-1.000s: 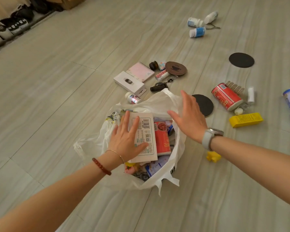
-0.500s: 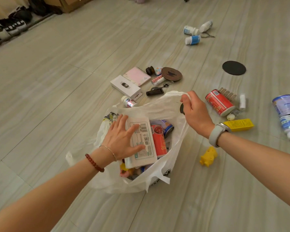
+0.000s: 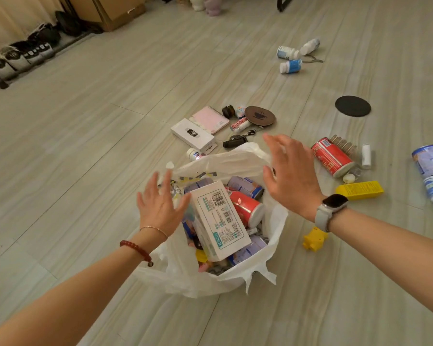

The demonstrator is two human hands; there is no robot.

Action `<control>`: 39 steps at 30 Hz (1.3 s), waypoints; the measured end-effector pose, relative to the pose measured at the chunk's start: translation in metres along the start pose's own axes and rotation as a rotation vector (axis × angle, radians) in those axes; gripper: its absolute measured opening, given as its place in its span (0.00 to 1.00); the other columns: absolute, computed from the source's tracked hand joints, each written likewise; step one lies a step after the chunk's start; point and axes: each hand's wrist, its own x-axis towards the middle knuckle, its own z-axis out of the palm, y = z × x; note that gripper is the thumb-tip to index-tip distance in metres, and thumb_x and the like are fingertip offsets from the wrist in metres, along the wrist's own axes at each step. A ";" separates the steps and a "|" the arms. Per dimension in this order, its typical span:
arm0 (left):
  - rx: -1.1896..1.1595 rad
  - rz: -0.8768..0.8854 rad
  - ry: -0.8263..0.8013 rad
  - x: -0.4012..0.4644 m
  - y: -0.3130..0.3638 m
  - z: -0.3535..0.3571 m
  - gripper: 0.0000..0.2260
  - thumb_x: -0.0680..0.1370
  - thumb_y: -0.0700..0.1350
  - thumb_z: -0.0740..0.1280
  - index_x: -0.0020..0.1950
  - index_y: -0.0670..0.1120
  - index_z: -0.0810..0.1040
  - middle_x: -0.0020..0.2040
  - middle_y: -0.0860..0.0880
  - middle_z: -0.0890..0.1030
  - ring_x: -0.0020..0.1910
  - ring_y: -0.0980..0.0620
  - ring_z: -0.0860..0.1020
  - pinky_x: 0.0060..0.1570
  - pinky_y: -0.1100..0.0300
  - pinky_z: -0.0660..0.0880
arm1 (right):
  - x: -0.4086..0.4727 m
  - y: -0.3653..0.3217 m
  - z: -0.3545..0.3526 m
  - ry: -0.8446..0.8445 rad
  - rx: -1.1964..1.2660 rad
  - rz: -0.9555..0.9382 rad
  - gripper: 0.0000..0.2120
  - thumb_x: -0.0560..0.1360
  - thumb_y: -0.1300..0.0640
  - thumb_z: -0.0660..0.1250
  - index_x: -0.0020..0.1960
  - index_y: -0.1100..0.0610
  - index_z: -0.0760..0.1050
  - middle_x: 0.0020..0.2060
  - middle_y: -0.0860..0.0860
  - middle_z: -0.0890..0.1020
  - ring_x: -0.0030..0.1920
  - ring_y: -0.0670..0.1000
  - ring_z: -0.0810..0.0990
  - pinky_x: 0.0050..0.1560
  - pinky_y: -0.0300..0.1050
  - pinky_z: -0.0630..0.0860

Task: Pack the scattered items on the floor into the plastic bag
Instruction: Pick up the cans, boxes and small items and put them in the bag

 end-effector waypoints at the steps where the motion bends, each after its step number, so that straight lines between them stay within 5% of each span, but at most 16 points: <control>1: -0.026 -0.156 -0.033 -0.002 -0.009 0.000 0.35 0.75 0.63 0.56 0.75 0.50 0.46 0.77 0.43 0.49 0.75 0.43 0.50 0.73 0.41 0.48 | -0.001 -0.008 -0.001 0.030 -0.057 -0.152 0.25 0.71 0.55 0.58 0.68 0.57 0.59 0.61 0.57 0.66 0.62 0.57 0.66 0.62 0.62 0.63; 3: -0.091 -0.387 -0.218 -0.004 -0.027 0.003 0.39 0.74 0.65 0.57 0.75 0.45 0.46 0.75 0.40 0.58 0.72 0.40 0.60 0.69 0.42 0.57 | -0.009 -0.030 0.004 0.025 -0.072 -0.397 0.24 0.71 0.54 0.56 0.67 0.58 0.60 0.63 0.57 0.65 0.65 0.57 0.65 0.68 0.62 0.56; 5: -0.249 -0.491 -0.377 -0.007 -0.036 0.002 0.34 0.75 0.61 0.60 0.71 0.40 0.58 0.62 0.37 0.74 0.59 0.40 0.73 0.56 0.50 0.70 | -0.026 -0.056 0.014 -0.106 0.013 -0.429 0.24 0.72 0.50 0.57 0.65 0.60 0.66 0.60 0.59 0.74 0.61 0.59 0.73 0.67 0.61 0.65; 7: -0.339 -0.427 -0.363 -0.007 -0.040 -0.003 0.17 0.76 0.56 0.62 0.49 0.42 0.76 0.37 0.44 0.78 0.38 0.45 0.76 0.36 0.59 0.70 | -0.043 -0.081 0.023 -0.387 0.151 -0.229 0.31 0.73 0.43 0.57 0.69 0.61 0.64 0.62 0.60 0.74 0.60 0.61 0.74 0.61 0.59 0.73; 9: -0.353 -0.343 -0.264 -0.008 -0.041 -0.008 0.16 0.76 0.49 0.63 0.31 0.43 0.70 0.28 0.46 0.71 0.29 0.48 0.71 0.29 0.61 0.64 | -0.053 -0.097 0.036 -0.730 0.155 0.005 0.40 0.72 0.36 0.58 0.75 0.55 0.48 0.72 0.58 0.59 0.68 0.61 0.62 0.65 0.58 0.67; 11: -0.356 -0.284 -0.133 -0.005 -0.043 -0.015 0.15 0.76 0.45 0.63 0.31 0.42 0.69 0.30 0.44 0.71 0.31 0.46 0.70 0.30 0.59 0.63 | -0.053 -0.102 0.049 -0.779 0.079 0.070 0.43 0.70 0.34 0.60 0.74 0.49 0.40 0.74 0.55 0.48 0.70 0.62 0.55 0.65 0.60 0.65; 16: -0.493 -0.343 0.043 0.006 -0.054 -0.034 0.11 0.78 0.43 0.58 0.48 0.39 0.77 0.43 0.41 0.76 0.44 0.46 0.72 0.44 0.57 0.67 | -0.044 -0.089 0.060 -0.765 0.180 0.141 0.40 0.71 0.47 0.63 0.73 0.41 0.41 0.74 0.55 0.43 0.66 0.62 0.57 0.61 0.61 0.69; 21: -0.548 -0.390 0.084 0.009 -0.051 -0.036 0.12 0.79 0.44 0.54 0.53 0.40 0.74 0.46 0.43 0.73 0.45 0.48 0.71 0.45 0.57 0.65 | -0.058 -0.080 0.050 -0.559 0.222 -0.341 0.29 0.64 0.50 0.67 0.64 0.47 0.67 0.67 0.56 0.67 0.61 0.62 0.68 0.54 0.61 0.72; 24: -0.479 -0.329 0.140 0.008 -0.044 -0.037 0.13 0.80 0.45 0.54 0.55 0.39 0.73 0.47 0.46 0.73 0.47 0.48 0.70 0.46 0.57 0.64 | -0.066 -0.087 0.058 -0.558 0.275 -0.513 0.26 0.61 0.48 0.70 0.57 0.50 0.70 0.58 0.54 0.68 0.58 0.58 0.70 0.48 0.55 0.74; 29: -0.354 -0.264 0.177 0.007 -0.034 -0.039 0.13 0.80 0.45 0.54 0.54 0.39 0.74 0.45 0.45 0.74 0.45 0.47 0.70 0.45 0.58 0.63 | -0.036 -0.087 0.074 -0.617 0.203 -0.613 0.24 0.66 0.49 0.74 0.60 0.51 0.74 0.57 0.56 0.79 0.62 0.62 0.75 0.56 0.67 0.71; 35: -0.166 -0.270 0.049 0.000 -0.025 -0.039 0.19 0.79 0.53 0.55 0.65 0.44 0.68 0.60 0.39 0.76 0.57 0.39 0.74 0.49 0.54 0.69 | -0.027 -0.087 0.080 -0.789 -0.003 -0.413 0.23 0.80 0.53 0.53 0.74 0.46 0.52 0.75 0.52 0.57 0.73 0.58 0.56 0.70 0.58 0.58; 37: -0.059 -0.253 -0.003 -0.002 -0.023 -0.039 0.23 0.78 0.54 0.56 0.69 0.45 0.63 0.67 0.41 0.69 0.62 0.39 0.72 0.57 0.49 0.69 | -0.031 -0.092 0.072 -0.744 -0.001 -0.405 0.24 0.80 0.53 0.55 0.74 0.51 0.53 0.74 0.54 0.59 0.73 0.56 0.57 0.72 0.58 0.56; 39: -0.029 -0.211 0.023 -0.004 -0.017 -0.041 0.24 0.77 0.54 0.58 0.70 0.45 0.62 0.69 0.41 0.65 0.66 0.40 0.67 0.64 0.45 0.64 | -0.037 -0.086 0.053 -0.610 0.114 -0.402 0.23 0.77 0.55 0.61 0.70 0.56 0.62 0.68 0.57 0.69 0.68 0.57 0.67 0.70 0.57 0.64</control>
